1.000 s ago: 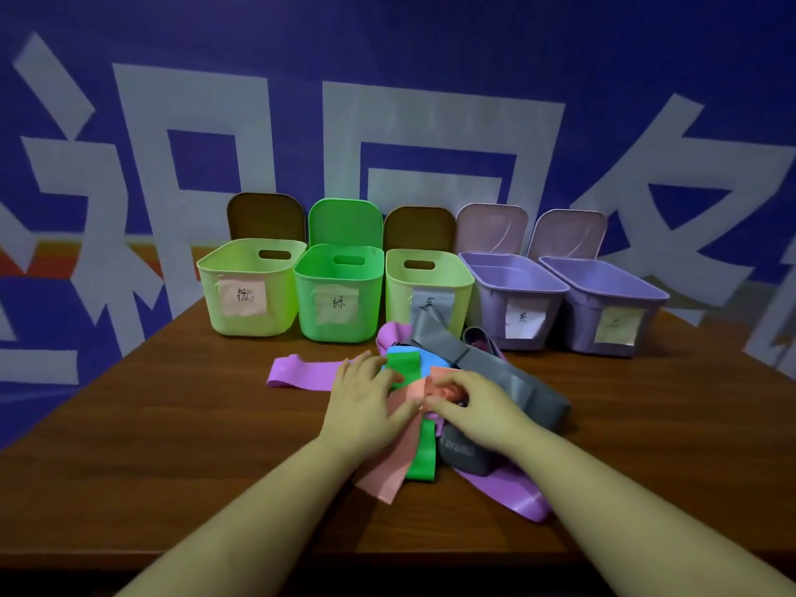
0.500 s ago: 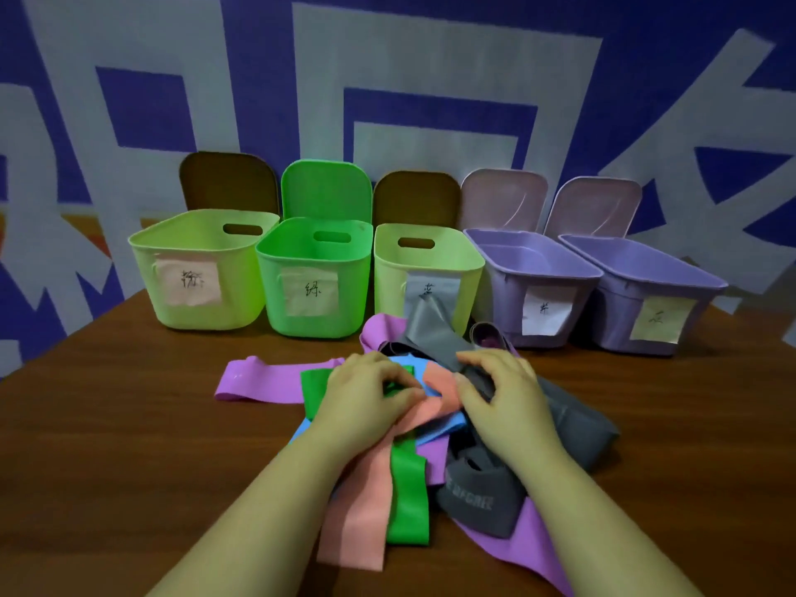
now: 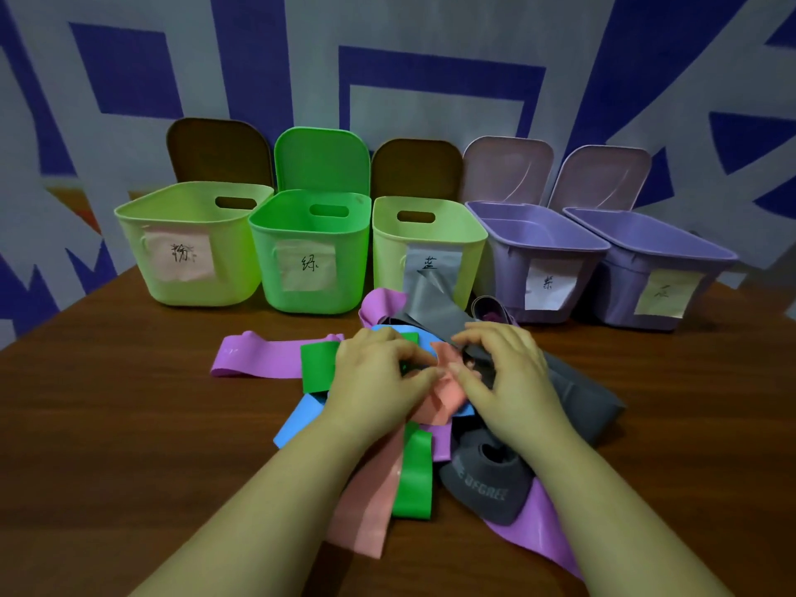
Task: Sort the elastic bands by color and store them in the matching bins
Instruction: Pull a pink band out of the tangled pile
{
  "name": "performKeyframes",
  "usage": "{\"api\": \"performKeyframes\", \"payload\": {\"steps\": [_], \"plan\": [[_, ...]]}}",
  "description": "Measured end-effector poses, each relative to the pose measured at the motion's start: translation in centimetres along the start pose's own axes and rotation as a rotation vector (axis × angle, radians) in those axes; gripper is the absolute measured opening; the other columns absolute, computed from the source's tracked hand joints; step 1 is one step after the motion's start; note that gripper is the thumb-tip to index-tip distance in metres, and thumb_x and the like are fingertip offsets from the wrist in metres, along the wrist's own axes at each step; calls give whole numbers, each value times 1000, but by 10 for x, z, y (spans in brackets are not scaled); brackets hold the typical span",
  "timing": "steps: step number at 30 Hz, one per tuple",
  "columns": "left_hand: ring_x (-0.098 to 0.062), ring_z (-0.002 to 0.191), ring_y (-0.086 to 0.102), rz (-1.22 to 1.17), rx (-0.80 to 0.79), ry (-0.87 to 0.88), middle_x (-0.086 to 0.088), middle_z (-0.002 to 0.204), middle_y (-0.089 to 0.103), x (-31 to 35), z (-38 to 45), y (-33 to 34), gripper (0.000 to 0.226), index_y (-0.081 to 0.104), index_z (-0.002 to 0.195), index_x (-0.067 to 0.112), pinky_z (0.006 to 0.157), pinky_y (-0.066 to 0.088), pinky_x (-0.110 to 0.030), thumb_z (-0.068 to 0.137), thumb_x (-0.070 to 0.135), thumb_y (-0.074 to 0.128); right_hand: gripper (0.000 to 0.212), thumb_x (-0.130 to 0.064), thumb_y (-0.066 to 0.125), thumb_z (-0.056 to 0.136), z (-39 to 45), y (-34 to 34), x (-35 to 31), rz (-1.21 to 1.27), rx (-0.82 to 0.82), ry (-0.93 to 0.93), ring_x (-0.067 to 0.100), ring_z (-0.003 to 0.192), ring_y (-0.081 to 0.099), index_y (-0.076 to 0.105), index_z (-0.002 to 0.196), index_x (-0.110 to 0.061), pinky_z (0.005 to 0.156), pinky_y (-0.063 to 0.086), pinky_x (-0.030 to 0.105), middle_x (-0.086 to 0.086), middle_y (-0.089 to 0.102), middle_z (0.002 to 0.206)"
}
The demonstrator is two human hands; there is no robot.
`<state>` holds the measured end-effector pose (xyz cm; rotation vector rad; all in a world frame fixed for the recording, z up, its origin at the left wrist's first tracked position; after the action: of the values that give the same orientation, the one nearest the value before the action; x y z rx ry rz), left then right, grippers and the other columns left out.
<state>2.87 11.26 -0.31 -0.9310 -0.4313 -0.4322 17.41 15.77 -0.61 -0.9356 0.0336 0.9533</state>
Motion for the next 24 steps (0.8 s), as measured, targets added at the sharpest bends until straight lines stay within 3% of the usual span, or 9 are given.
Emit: {"api": "performKeyframes", "payload": {"steps": [2,4,6,9,15,18,21,24], "plan": [[-21,84,51,9,29,29,4,79,60,2,1,0,25,75,82,31,73,27,-30,71,45,57,52,-49,52,76,-1,4,2,-20,-64,22,21,120,45,61,120,-23,105,29,28,-3,56,127],[-17,85,49,-39,45,76,7,81,59,3,2,-6,20,74,82,31,73,26,-29,74,42,58,62,-55,48,75,-2,6,6,-16,-97,50,21,128,38,56,128,-25,111,28,38,-2,50,137],[-10,88,44,-100,32,134,9,84,58,6,4,-12,21,71,82,31,78,27,-27,76,45,56,52,-55,52,77,-3,6,9,19,-117,90,19,133,32,61,120,-27,113,24,39,-4,47,139],[-8,94,44,-84,36,168,13,89,58,8,4,-16,21,70,83,31,82,25,-24,77,45,55,19,-39,67,79,-3,8,12,59,-125,108,19,136,28,69,92,-25,113,17,33,-8,50,134],[-25,99,53,218,71,175,4,99,63,2,2,0,40,72,93,30,87,24,-30,75,55,48,12,-30,75,78,-5,10,10,-1,-187,72,17,139,23,67,76,-21,112,15,32,-11,49,136],[-30,93,58,289,101,117,0,93,64,-3,6,5,31,73,83,29,84,27,-34,71,51,55,12,-30,72,80,-4,9,6,-23,-193,52,15,139,21,68,80,-19,107,12,23,-13,48,137],[-31,86,58,240,153,61,1,85,63,-3,9,7,12,72,68,27,81,27,-33,62,38,69,13,-28,73,80,-3,8,5,3,-169,73,16,139,21,68,90,-21,112,14,28,-11,47,138],[-29,89,57,192,185,122,3,86,63,2,10,7,7,70,66,27,83,28,-32,64,34,69,39,-31,71,81,-3,5,7,1,-143,100,17,140,19,60,118,-30,116,16,37,-8,40,144]]}}
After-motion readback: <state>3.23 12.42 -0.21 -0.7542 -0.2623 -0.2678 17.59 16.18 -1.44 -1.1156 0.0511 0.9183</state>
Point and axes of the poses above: each hand's wrist, its own z-axis towards the middle knuckle, its own y-axis out of the palm, x = y × z, the point moved 7 cm from there along z, towards the middle knuckle
